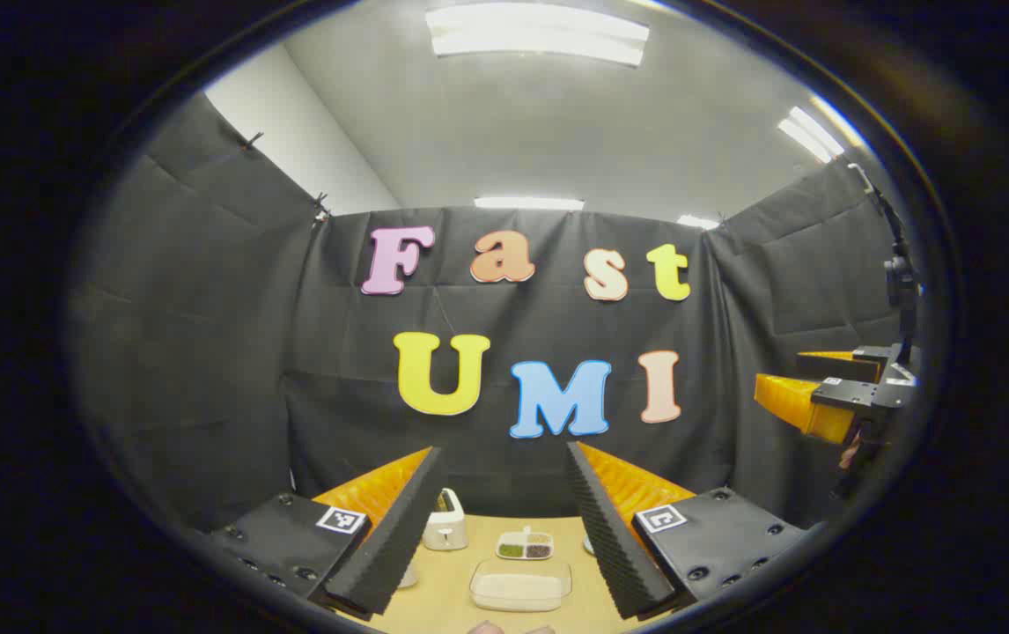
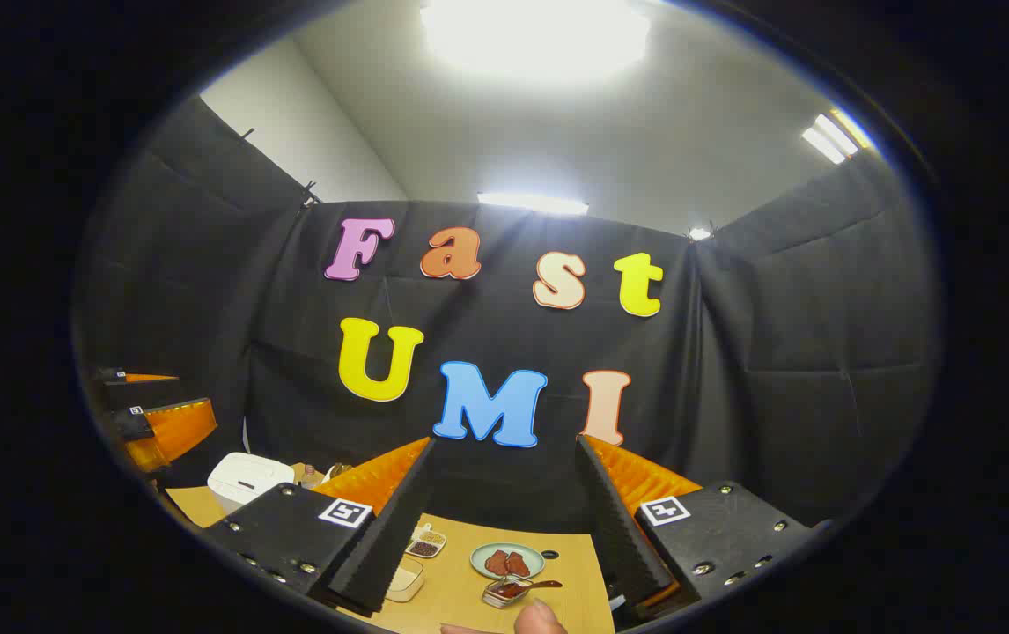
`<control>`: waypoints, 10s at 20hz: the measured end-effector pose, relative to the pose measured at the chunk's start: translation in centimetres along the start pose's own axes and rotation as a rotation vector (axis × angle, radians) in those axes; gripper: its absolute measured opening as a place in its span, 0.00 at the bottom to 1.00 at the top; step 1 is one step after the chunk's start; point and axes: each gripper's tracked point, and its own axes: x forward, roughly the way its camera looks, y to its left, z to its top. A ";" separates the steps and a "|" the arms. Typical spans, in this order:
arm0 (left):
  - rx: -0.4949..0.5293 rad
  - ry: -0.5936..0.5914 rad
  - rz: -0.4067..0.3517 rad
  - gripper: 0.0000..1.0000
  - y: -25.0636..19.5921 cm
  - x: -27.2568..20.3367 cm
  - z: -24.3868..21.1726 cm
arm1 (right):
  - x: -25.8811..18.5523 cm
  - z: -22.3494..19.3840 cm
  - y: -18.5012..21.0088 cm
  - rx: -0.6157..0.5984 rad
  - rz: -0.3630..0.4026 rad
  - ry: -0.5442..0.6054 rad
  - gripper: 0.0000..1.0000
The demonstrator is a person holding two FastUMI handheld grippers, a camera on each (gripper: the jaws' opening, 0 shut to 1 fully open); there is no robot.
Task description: Close the left gripper, press the button to open the rice cooker; take a wooden spoon from the chopstick holder with the right hand, scoop a spoonful of rice and pour it into the rice cooker, then put the wooden spoon back into the chopstick holder.
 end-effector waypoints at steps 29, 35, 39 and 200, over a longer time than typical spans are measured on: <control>0.026 0.178 0.205 0.53 9.0 5.2 -9.7 | 3.7 -2.8 4.3 0.018 0.148 0.031 0.95; 0.106 0.331 0.286 0.15 13.4 8.5 -17.2 | 5.0 -4.4 4.1 0.027 0.145 0.061 0.95; 0.134 0.452 0.306 0.09 18.2 11.5 -23.7 | 5.6 -4.8 4.7 0.001 0.076 0.105 0.95; -0.073 0.517 0.676 0.87 20.4 -16.2 -24.7 | 21.5 -41.8 26.4 0.912 0.455 0.893 0.23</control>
